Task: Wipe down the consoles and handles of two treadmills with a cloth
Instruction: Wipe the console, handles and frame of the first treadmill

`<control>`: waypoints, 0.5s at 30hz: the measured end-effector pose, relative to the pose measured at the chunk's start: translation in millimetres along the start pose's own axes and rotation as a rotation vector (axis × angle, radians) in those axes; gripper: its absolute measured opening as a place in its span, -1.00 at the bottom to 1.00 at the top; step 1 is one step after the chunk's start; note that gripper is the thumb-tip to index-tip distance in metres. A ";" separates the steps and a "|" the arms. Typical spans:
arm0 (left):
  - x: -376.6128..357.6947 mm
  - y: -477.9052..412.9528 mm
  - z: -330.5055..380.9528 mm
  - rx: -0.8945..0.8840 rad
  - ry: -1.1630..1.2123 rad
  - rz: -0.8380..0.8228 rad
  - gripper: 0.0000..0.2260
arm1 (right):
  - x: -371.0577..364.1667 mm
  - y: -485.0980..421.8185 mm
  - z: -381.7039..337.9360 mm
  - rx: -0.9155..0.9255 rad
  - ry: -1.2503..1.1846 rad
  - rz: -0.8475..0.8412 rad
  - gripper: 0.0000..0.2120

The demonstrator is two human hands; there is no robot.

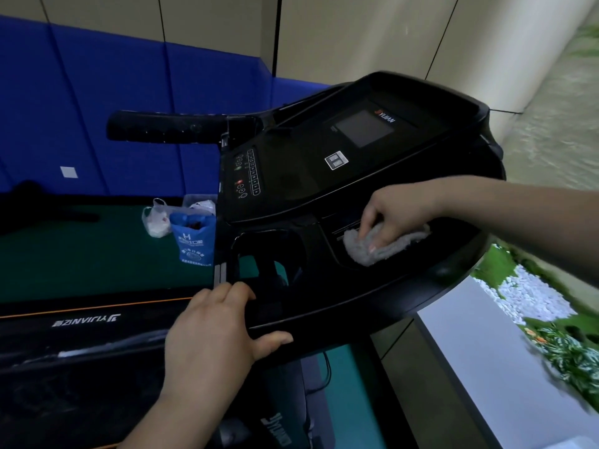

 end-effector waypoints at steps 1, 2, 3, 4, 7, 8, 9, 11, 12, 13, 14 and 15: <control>0.3 -0.1 0.3 -0.004 -0.002 0.001 -0.39 | -7.5 -6.3 -6.9 0.005 0.019 -0.028 -0.82; 0.5 -0.4 0.4 -0.009 -0.005 -0.001 -0.39 | -14.1 -13.3 -13.1 0.012 0.036 -0.051 -0.82; 0.8 -0.7 0.5 -0.010 -0.009 -0.004 -0.40 | -17.4 -19.5 -17.3 0.000 0.055 -0.071 -0.81; 1.0 -0.9 0.3 -0.010 -0.012 -0.007 -0.40 | -17.4 -23.1 -21.4 -0.022 0.067 -0.088 -0.79; 0.4 -0.5 -0.5 -0.015 -0.008 -0.007 -0.39 | -10.5 -28.1 -26.0 -0.059 0.170 -0.154 -0.77; 0.2 -0.1 -0.5 -0.018 -0.002 -0.004 -0.39 | -9.5 -26.6 -27.2 -0.071 0.203 -0.171 -0.78; 0.3 0.2 -0.5 -0.021 0.003 -0.001 -0.39 | -8.6 -24.7 -24.6 -0.085 0.229 -0.188 -0.78; 1.0 0.9 -0.3 -0.023 0.006 -0.001 -0.39 | -5.1 -14.3 -13.2 -0.110 0.271 -0.237 -0.78; 1.4 0.7 -0.2 -0.021 0.006 -0.001 -0.39 | -0.6 -7.5 -5.3 -0.119 0.276 -0.252 -0.76; 1.9 0.7 0.0 -0.016 0.008 -0.002 -0.39 | 4.8 -0.3 4.1 -0.128 0.278 -0.253 -0.74; 2.0 1.0 0.1 -0.011 0.011 -0.001 -0.39 | 9.0 6.0 13.5 -0.130 0.302 -0.244 -0.72; 1.8 1.3 0.2 -0.010 0.012 0.000 -0.39 | 12.9 8.9 22.1 -0.113 0.340 -0.221 -0.70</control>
Point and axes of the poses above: each hand's wrist, its own y-axis away from the middle knuckle, its own x-axis out of the back of the hand, z = x × y, the point moved 2 cm from there along -y, towards the middle knuckle, and after that the axes turned 15 degrees about -z, right-handed, at the moved point
